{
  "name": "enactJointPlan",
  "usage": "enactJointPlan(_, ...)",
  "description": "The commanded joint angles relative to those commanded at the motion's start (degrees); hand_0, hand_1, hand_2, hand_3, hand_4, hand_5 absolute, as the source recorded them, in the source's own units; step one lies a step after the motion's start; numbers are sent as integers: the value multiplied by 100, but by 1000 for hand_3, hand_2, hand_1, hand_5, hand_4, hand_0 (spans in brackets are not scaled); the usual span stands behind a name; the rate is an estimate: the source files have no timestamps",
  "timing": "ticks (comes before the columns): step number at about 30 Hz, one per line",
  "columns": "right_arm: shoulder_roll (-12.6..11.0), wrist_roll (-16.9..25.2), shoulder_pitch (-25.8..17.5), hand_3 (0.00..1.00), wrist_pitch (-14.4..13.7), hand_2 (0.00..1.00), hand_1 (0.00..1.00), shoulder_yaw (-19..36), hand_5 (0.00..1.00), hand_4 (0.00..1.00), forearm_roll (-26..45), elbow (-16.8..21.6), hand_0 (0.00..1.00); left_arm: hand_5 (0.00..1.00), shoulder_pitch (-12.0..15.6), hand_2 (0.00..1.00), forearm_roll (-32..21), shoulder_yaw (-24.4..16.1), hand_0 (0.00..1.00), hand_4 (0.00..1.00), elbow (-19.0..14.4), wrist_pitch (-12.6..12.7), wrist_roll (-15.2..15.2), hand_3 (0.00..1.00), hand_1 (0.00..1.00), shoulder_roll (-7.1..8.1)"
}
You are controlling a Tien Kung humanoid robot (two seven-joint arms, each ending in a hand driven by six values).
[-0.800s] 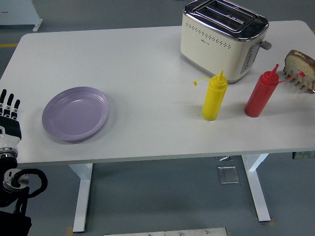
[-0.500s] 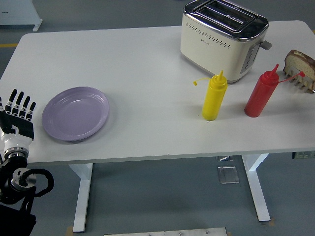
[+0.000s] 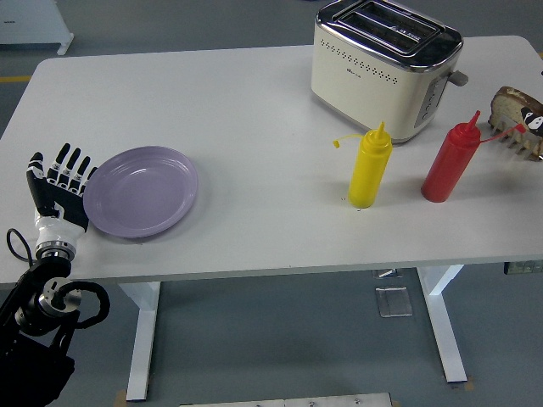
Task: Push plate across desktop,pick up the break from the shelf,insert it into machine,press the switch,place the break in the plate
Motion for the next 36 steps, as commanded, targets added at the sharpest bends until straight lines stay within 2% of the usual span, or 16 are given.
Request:
enactJointPlan(7, -56, -86, 365, 857, 139, 868, 850, -305, 264, 701, -112, -365, 889, 998, -152, 871, -101, 326, 907, 595, 248, -101, 43, 802, 887, -38)
enactJointPlan(15, -53, -238, 691, 857, 178, 861, 844, -579, 268, 703, -233, -749, 873, 998, -488, 870, -272, 883, 905, 596, 622, -216, 102, 802, 886, -36)
enactJointPlan(16, -47, -260, 727, 808, 162, 773, 762, -611, 280, 705, -268, -796, 779, 998, -533, 870, -291, 951, 904, 597, 664, -229, 110, 803, 886, -39)
enactJointPlan(21, -29, -345, 883, 808, 82, 773, 762, -762, 280, 705, -427, -994, 779, 998, -732, 870, -375, 1229, 904, 597, 828, -279, 136, 803, 886, -84)
enactJointPlan(22, -28, -353, 905, 775, 70, 705, 702, -786, 281, 698, -447, -1022, 704, 998, -761, 871, -388, 1268, 903, 595, 852, -285, 138, 803, 886, -93)
enactJointPlan(27, -13, -371, 1042, 775, -48, 705, 702, -963, 281, 698, -579, -1203, 704, 998, -966, 871, -512, 1563, 903, 595, 1063, -331, 149, 803, 886, -182)
enactJointPlan(28, -7, -375, 1072, 680, -64, 596, 591, -999, 255, 642, -616, -1244, 538, 998, -1017, 871, -550, 1641, 901, 595, 1118, -342, 152, 804, 885, -210)
enactJointPlan(33, 16, -360, 1165, 680, -165, 596, 591, -1117, 255, 642, -745, -1369, 538, 998, -1207, 871, -666, 1923, 901, 595, 1283, -387, 167, 804, 885, -329)
enactJointPlan(34, 24, -360, 1185, 628, -170, 549, 538, -1140, 215, 579, -777, -1399, 464, 998, -1252, 871, -698, 2002, 901, 597, 1312, -398, 171, 804, 885, -329)
enactJointPlan(36, 34, -352, 1215, 628, -187, 549, 538, -1180, 215, 579, -839, -1452, 464, 998, -1323, 871, -752, 2145, 901, 597, 1363, -414, 174, 804, 885, -329)
